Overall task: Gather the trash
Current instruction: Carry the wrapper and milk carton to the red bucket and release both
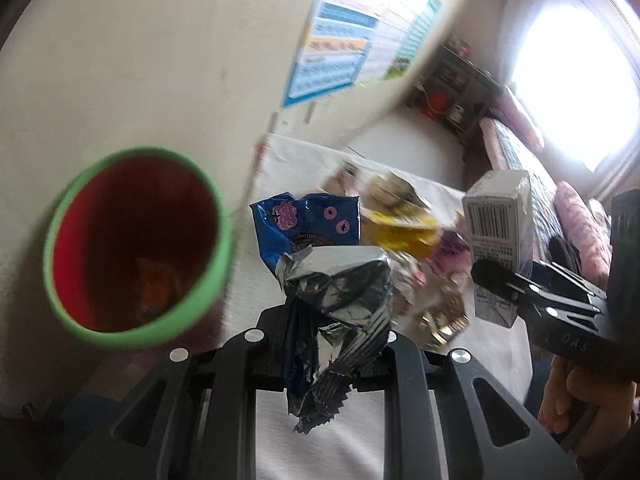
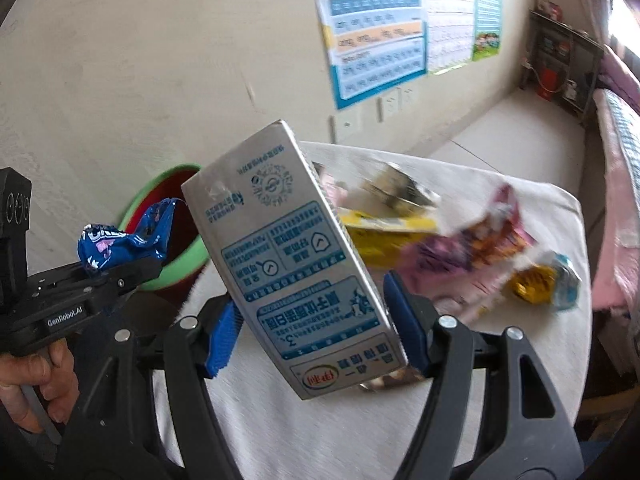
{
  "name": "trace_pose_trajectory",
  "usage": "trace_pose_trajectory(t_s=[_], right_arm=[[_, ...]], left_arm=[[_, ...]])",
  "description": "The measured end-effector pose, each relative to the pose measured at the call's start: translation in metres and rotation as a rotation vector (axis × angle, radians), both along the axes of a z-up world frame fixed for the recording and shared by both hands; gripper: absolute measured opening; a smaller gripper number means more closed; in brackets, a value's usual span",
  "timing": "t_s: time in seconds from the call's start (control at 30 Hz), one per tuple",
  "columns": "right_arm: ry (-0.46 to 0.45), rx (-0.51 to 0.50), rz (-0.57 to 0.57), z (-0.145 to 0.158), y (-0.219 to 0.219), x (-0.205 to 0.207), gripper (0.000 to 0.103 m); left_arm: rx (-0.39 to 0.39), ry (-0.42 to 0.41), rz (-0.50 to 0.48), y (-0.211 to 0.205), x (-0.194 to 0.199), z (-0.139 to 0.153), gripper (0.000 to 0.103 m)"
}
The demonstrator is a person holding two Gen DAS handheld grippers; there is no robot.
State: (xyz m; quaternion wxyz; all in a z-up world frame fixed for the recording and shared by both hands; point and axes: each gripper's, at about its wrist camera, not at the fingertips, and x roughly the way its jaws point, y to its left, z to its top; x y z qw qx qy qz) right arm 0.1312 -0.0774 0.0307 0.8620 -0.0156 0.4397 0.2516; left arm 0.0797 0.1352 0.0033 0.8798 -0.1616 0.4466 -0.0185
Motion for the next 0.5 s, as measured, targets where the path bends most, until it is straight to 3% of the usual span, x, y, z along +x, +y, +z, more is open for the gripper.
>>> trace_pose_trajectory(t_s=[0.5], right_arm=[[0.036, 0.083, 0.177, 0.002, 0.134, 0.027, 0.066]], left_arm=[[0.022, -0.032, 0.179, 0.121, -0.004, 0.019, 0.018]])
